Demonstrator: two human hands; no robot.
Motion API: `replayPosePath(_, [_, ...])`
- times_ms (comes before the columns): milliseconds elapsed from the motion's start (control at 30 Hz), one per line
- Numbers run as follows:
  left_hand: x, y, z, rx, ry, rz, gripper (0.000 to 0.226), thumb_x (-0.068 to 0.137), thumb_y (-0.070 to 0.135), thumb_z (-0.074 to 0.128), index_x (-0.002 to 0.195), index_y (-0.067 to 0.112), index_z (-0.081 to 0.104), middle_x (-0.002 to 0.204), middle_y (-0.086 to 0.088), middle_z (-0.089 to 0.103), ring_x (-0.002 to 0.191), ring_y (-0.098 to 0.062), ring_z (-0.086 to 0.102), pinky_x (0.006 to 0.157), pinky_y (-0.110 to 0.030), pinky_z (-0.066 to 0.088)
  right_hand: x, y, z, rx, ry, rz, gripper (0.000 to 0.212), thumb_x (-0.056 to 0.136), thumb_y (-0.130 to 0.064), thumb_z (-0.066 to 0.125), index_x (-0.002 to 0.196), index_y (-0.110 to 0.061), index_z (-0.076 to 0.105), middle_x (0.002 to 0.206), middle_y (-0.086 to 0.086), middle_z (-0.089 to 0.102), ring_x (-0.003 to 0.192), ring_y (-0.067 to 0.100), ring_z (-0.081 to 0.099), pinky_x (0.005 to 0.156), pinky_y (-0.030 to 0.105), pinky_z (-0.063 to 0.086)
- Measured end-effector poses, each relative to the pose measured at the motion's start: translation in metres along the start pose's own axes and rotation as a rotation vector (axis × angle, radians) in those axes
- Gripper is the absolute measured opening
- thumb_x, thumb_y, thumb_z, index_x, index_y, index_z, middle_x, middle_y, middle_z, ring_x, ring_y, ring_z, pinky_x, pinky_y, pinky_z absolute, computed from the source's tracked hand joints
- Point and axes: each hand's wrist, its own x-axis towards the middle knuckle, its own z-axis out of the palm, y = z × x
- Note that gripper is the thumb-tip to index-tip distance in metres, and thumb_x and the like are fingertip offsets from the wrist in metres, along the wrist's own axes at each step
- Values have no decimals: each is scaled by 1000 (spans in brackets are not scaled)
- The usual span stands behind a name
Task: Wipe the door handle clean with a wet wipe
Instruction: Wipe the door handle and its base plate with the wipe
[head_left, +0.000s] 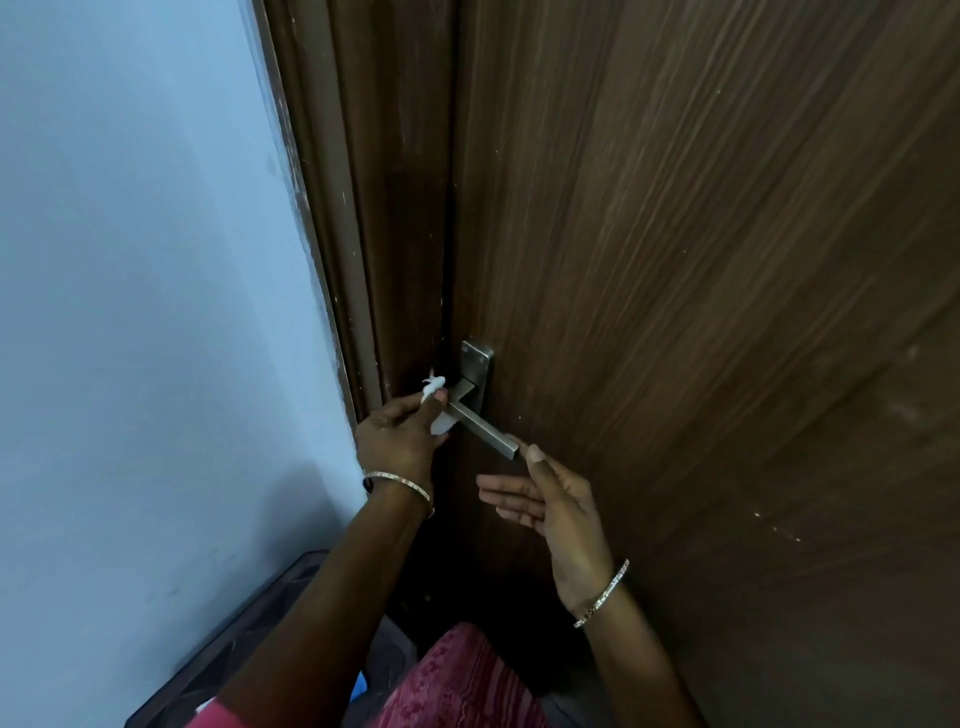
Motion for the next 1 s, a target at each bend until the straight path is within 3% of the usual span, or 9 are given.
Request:
replayPosePath(133, [-7, -2, -3, 262, -28, 302, 14, 77, 32, 80, 91, 29, 79, 87, 15, 76, 87, -5, 70, 80, -30, 56, 1, 0, 0, 9, 7, 2, 37, 106, -38, 36, 126, -23, 62, 98, 11, 80, 96, 23, 76, 92, 38, 53])
replayPosePath(267, [-14, -9, 3, 367, -186, 440, 19, 81, 33, 76, 97, 24, 78, 101, 12, 74, 100, -2, 65, 86, -20, 50, 2, -2, 1, 25, 15, 7, 34, 106, -37, 37, 121, -24, 65, 97, 14, 79, 95, 25, 76, 91, 38, 53])
replayPosePath(367, [-21, -17, 1, 423, -159, 500, 21, 89, 37, 66, 99, 23, 78, 111, 8, 70, 104, -3, 61, 86, -9, 44, 2, -3, 1, 31, 16, 11, 33, 106, -36, 37, 118, -24, 65, 97, 15, 79, 94, 26, 76, 89, 37, 53])
replayPosePath(533, [-14, -11, -2, 297, -68, 369, 18, 78, 33, 78, 89, 19, 79, 87, 10, 76, 85, -5, 69, 77, -23, 53, 0, -2, 0, 26, 12, 11, 34, 107, -35, 36, 122, -23, 64, 97, 15, 79, 94, 25, 77, 92, 38, 54])
replayPosePath(633, [-5, -6, 1, 267, 72, 214, 41, 61, 36, 90, 87, 13, 69, 80, 2, 72, 71, -9, 67, 63, -20, 52, 1, -2, 0, 34, 13, 11, 35, 107, -35, 36, 123, -21, 63, 97, 16, 79, 94, 27, 76, 91, 39, 54])
replayPosePath(733, [3, -9, 5, 222, -16, -63, 53, 59, 44, 89, 97, 12, 71, 93, -5, 73, 86, -19, 69, 75, -36, 60, 0, -3, 1, 34, 21, 9, 33, 106, -36, 37, 120, -23, 64, 96, 16, 79, 94, 28, 76, 90, 40, 55])
replayPosePath(800, [-1, -10, 11, 119, -97, -183, 39, 68, 38, 85, 91, 9, 71, 93, -9, 71, 90, -24, 67, 77, -37, 59, 0, -2, 2, 42, 28, 5, 31, 106, -36, 38, 114, -26, 66, 96, 17, 79, 93, 30, 76, 90, 41, 54])
replayPosePath(900, [-9, -8, 21, 195, -107, -178, 28, 78, 34, 78, 72, 10, 64, 76, -7, 66, 72, -19, 63, 62, -24, 56, 1, -1, 2, 44, 28, 5, 33, 106, -36, 38, 117, -24, 66, 95, 16, 79, 93, 29, 76, 89, 40, 54])
replayPosePath(1000, [-11, -9, 21, 220, -85, -158, 32, 75, 35, 81, 64, 11, 62, 71, -10, 66, 74, -27, 66, 78, -41, 59, 0, 0, 1, 31, 12, 4, 37, 106, -37, 37, 123, -18, 64, 96, 16, 79, 93, 28, 77, 88, 38, 54])
